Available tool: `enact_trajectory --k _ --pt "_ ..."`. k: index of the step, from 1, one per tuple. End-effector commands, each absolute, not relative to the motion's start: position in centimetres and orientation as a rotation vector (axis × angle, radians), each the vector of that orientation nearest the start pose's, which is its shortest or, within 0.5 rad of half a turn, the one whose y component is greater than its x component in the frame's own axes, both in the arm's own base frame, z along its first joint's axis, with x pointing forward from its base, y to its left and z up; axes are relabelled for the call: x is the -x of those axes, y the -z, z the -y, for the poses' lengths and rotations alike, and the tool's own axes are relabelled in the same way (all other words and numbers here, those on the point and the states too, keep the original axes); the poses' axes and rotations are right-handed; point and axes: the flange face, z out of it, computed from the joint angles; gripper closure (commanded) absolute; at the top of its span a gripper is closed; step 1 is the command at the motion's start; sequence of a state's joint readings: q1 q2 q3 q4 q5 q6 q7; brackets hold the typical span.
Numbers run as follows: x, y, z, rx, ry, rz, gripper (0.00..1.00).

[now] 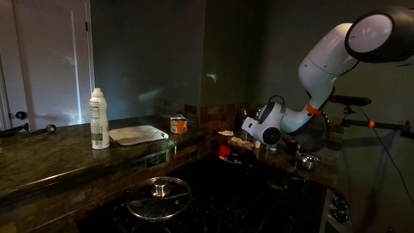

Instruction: Use the spoon to put some of the white objects onto the pan

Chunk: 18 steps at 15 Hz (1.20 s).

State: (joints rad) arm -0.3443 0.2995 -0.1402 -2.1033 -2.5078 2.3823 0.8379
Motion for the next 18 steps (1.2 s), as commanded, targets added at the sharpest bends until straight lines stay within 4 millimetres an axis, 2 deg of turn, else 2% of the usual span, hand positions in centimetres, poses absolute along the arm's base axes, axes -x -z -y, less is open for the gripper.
enact_trajectory --k 1,4,5,7,12,18 --pt "-50.6 -29.2 26.4 -1.483 -0.223 -0.828 0.99" --pt "-50.8 -29.1 25.8 -1.484 -0.251 -0.806 0.99" --pt "-51.4 -28.8 26.5 -1.492 -0.232 -0.831 0.97" --pt "-51.4 -28.8 26.3 -1.492 -0.238 -0.831 0.97" --pt "-51.4 -28.9 26.3 -1.492 -0.24 -0.83 0.97" --pt "-51.0 -29.3 25.3 -1.472 -0.252 -0.811 0.99"
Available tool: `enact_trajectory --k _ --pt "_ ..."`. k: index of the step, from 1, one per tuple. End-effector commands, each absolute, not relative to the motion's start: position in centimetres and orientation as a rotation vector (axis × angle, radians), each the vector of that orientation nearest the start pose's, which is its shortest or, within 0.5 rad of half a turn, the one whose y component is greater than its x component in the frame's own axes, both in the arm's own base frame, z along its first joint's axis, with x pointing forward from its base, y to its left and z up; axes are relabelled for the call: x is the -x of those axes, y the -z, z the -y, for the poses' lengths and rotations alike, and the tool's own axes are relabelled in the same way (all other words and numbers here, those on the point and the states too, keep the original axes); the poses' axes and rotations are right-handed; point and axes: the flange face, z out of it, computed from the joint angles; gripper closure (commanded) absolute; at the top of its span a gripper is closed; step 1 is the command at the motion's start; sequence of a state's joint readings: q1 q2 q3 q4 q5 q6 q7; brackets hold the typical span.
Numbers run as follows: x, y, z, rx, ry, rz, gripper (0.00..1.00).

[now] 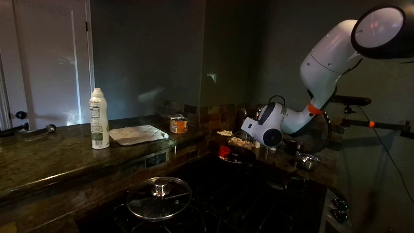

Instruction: Use the spoon to put some of the white objects onto the pan

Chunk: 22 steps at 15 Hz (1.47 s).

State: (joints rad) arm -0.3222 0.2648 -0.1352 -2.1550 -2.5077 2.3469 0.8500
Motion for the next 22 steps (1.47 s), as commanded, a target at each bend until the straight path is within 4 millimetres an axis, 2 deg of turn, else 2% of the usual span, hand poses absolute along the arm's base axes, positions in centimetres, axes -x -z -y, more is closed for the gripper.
enact_trajectory --k 1,4,8,15,22 --pt "-51.0 -29.4 24.9 -1.473 -0.261 -0.814 0.99" --pt "-51.0 -30.0 23.6 -1.451 -0.274 -0.819 0.99" --pt "-50.1 -30.6 23.0 -1.429 -0.275 -0.799 0.99" --pt "-47.8 -30.3 22.4 -1.442 -0.248 -0.823 0.99" --pt "-45.6 -30.6 20.4 -1.428 -0.25 -0.836 0.99"
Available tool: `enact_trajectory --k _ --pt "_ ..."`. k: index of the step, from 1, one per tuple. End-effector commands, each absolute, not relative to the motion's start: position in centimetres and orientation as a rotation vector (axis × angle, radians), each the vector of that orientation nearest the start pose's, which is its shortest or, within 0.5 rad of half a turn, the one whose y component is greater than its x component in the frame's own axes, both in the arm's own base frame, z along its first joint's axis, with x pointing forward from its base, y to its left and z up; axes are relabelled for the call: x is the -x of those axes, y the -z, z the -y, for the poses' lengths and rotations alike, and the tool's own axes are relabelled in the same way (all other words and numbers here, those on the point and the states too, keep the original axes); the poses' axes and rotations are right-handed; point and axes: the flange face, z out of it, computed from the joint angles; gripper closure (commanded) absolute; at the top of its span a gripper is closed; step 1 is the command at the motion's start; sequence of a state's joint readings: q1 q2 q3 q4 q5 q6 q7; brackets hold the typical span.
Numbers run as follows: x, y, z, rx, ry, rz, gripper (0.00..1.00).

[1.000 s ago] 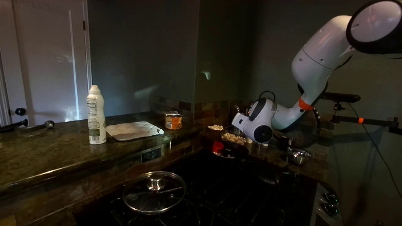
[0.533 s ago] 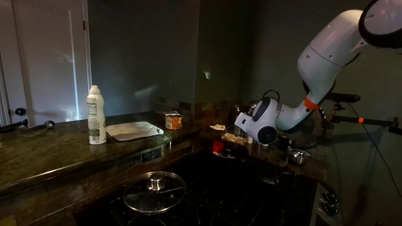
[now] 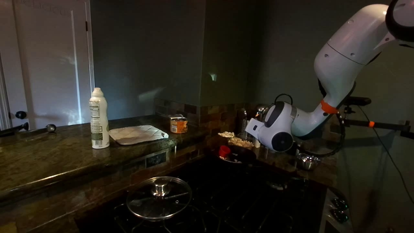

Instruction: Use the spoon to put some of the white objects onto the pan

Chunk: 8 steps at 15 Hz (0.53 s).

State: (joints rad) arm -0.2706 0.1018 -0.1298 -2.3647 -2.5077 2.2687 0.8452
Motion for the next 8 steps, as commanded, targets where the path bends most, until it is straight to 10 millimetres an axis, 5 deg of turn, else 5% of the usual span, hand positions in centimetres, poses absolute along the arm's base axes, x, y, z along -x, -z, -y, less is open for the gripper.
enact_trajectory --k 1,8 --pt "-45.3 -30.6 20.1 -1.421 -0.249 -0.837 0.99" --pt "-45.6 -30.3 20.1 -1.422 -0.255 -0.832 0.97"
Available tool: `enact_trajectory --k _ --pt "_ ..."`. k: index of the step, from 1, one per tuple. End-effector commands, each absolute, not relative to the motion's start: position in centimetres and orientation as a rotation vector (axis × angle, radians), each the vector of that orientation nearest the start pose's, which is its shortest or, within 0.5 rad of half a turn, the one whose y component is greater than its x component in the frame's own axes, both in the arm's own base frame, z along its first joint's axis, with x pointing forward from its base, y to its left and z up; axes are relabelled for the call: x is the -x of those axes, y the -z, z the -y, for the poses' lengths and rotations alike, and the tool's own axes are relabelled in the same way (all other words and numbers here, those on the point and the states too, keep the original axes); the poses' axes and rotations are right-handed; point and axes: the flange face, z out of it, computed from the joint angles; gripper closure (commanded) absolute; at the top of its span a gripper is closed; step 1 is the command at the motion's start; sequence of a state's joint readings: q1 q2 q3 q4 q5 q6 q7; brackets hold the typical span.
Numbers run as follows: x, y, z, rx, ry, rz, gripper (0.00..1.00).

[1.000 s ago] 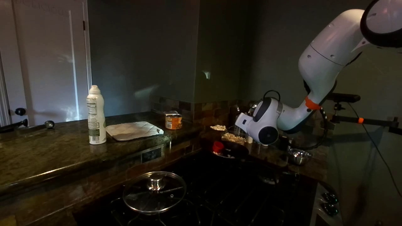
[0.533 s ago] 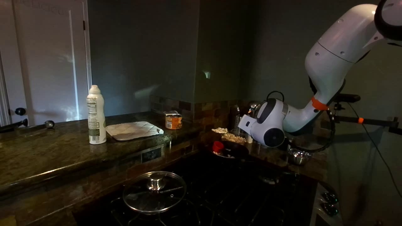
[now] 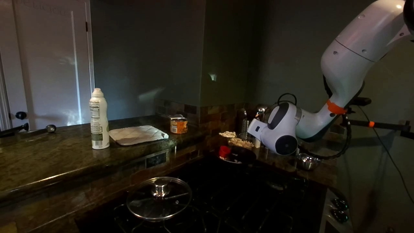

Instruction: Use the spoon to put some of the white objects onto the pan

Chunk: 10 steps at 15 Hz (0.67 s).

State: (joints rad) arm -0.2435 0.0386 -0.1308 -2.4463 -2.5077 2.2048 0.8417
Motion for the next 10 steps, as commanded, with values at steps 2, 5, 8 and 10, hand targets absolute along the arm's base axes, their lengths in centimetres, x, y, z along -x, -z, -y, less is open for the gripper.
enact_trajectory --k 2,5,8,10 --pt "-45.7 -30.3 20.1 -1.422 -0.254 -0.832 0.97" --pt "-45.7 -30.3 20.2 -1.422 -0.253 -0.831 0.99" --pt "-45.2 -30.1 20.0 -1.424 -0.254 -0.827 0.99" --pt "-44.7 -30.0 19.9 -1.424 -0.248 -0.827 0.99"
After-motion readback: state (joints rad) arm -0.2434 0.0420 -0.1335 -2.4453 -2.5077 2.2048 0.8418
